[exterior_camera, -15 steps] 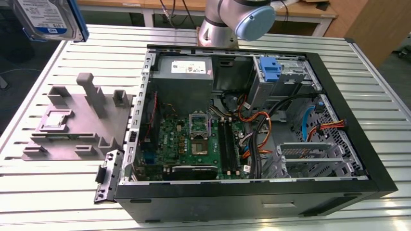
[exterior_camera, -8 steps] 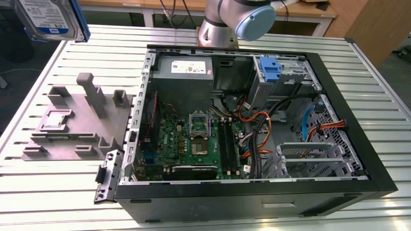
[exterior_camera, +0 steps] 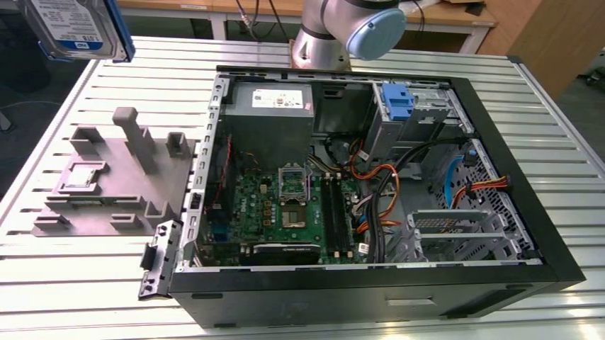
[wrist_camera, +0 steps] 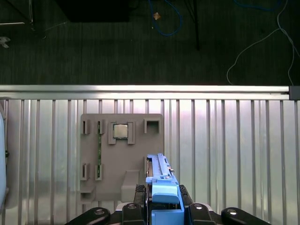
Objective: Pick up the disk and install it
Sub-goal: 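Pick up the disk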
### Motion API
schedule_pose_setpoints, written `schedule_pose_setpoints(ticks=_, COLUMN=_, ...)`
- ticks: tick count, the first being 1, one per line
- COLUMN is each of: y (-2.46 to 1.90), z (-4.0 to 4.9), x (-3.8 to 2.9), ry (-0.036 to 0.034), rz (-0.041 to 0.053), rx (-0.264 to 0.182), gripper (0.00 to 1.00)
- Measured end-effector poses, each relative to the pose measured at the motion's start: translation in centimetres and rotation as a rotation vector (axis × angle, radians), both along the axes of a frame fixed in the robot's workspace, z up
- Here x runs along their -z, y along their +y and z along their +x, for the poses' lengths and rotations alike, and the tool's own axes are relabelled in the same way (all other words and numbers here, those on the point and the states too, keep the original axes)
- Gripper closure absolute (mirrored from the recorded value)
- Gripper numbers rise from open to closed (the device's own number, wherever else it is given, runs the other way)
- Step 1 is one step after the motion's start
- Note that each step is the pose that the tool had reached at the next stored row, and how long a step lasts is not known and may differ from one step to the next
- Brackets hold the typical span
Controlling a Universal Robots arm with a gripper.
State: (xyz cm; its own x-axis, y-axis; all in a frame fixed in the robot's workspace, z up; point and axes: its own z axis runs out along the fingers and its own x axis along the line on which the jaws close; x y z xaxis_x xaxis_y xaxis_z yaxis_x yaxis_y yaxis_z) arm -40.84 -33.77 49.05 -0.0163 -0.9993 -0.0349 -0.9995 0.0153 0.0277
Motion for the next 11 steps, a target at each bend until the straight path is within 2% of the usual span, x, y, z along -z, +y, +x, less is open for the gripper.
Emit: schedule_pose_setpoints(ticks=11, y=0.0, z=0.66, x=0.01, ry=-0.0001, rz=0.0, rx=0.0, gripper=0.63)
